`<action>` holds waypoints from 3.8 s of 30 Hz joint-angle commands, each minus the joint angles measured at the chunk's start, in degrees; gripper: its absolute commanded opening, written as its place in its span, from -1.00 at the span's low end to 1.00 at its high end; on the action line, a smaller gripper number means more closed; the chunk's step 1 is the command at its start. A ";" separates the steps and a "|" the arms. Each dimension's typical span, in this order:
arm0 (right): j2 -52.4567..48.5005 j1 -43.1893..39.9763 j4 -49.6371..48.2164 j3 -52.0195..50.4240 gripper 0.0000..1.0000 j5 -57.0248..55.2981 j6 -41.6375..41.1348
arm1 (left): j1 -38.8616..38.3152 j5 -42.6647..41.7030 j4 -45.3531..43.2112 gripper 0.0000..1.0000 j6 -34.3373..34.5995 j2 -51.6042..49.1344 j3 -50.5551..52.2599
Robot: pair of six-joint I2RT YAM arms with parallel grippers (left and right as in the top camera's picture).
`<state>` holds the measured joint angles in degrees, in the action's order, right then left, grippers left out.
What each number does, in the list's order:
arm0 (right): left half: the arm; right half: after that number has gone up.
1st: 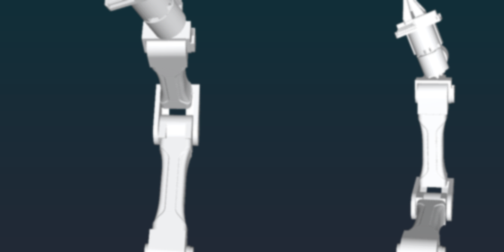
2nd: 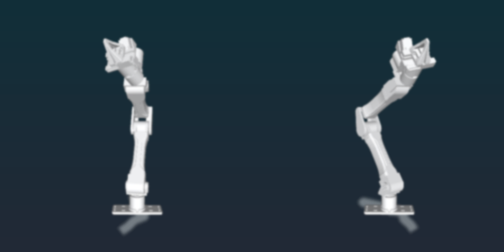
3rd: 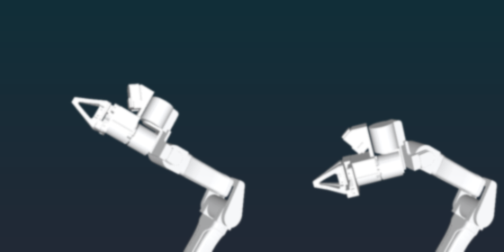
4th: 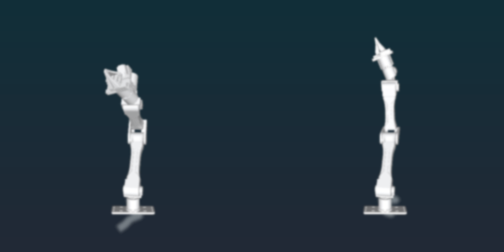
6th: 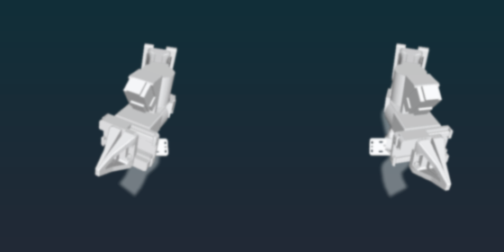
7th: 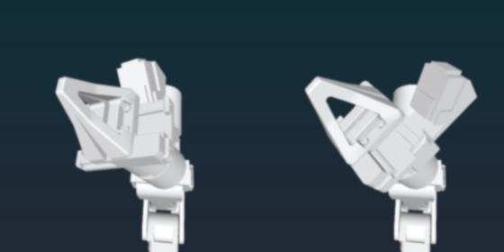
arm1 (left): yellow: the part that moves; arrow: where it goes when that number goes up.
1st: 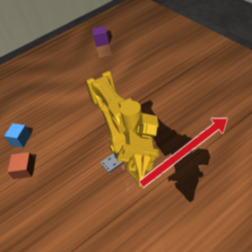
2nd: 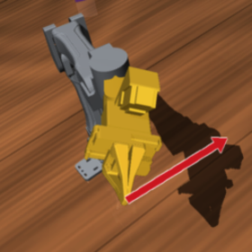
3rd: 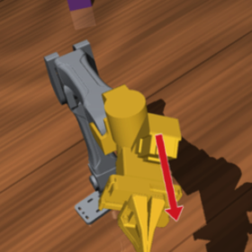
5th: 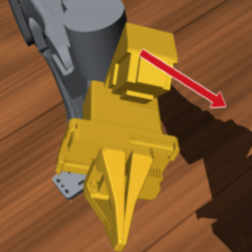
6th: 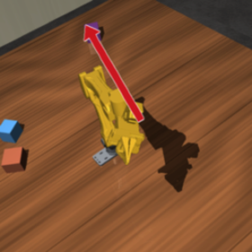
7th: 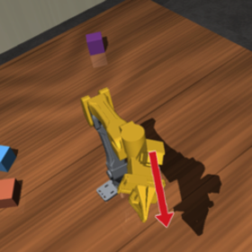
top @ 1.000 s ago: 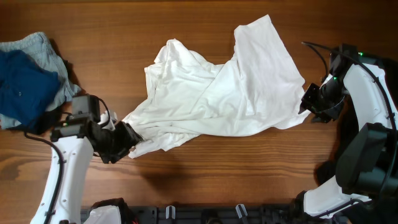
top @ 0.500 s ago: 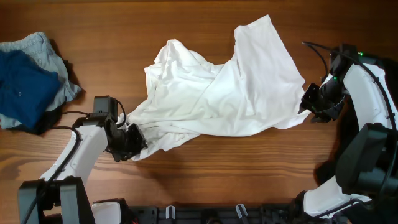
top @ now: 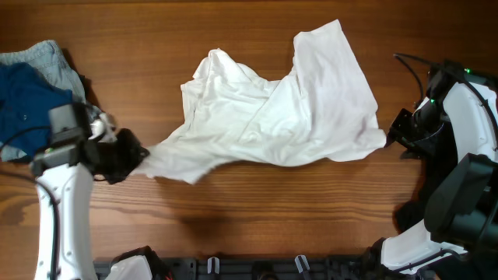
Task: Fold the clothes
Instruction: 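Grasp the T-shirt's right corner with the right gripper, then lift the T-shirt with both grippers and fling it forward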
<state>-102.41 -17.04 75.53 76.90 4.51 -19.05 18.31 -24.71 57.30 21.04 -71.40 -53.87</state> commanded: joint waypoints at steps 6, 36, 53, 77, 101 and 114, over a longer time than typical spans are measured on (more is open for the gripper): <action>1.38 4.20 -4.11 -8.68 -0.09 8.02 7.96 | 3.93 -0.11 0.46 -0.92 -1.33 1.20 -0.74; -6.78 11.96 -42.84 -13.18 -0.30 5.42 5.05 | 3.93 -0.13 1.53 -0.92 -1.33 1.20 -0.68; -4.90 13.62 -41.53 4.28 0.20 4.02 -1.57 | 3.93 -0.11 1.68 -0.92 -1.33 1.20 -0.68; -5.01 13.70 -41.46 -14.69 0.00 4.35 -13.97 | 3.93 -0.11 1.68 -0.92 -1.33 1.20 -0.68; 18.47 4.20 -3.28 24.50 -0.92 4.35 5.55 | 3.93 -16.35 5.11 -0.92 -1.31 1.81 -22.67; 27.78 4.15 -0.24 51.25 -0.92 -0.37 7.06 | 4.00 -14.75 5.11 -0.92 -1.16 5.33 -52.33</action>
<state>-77.17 -12.58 75.24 124.42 7.86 -13.10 22.24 -43.20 62.61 20.60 -68.51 -104.22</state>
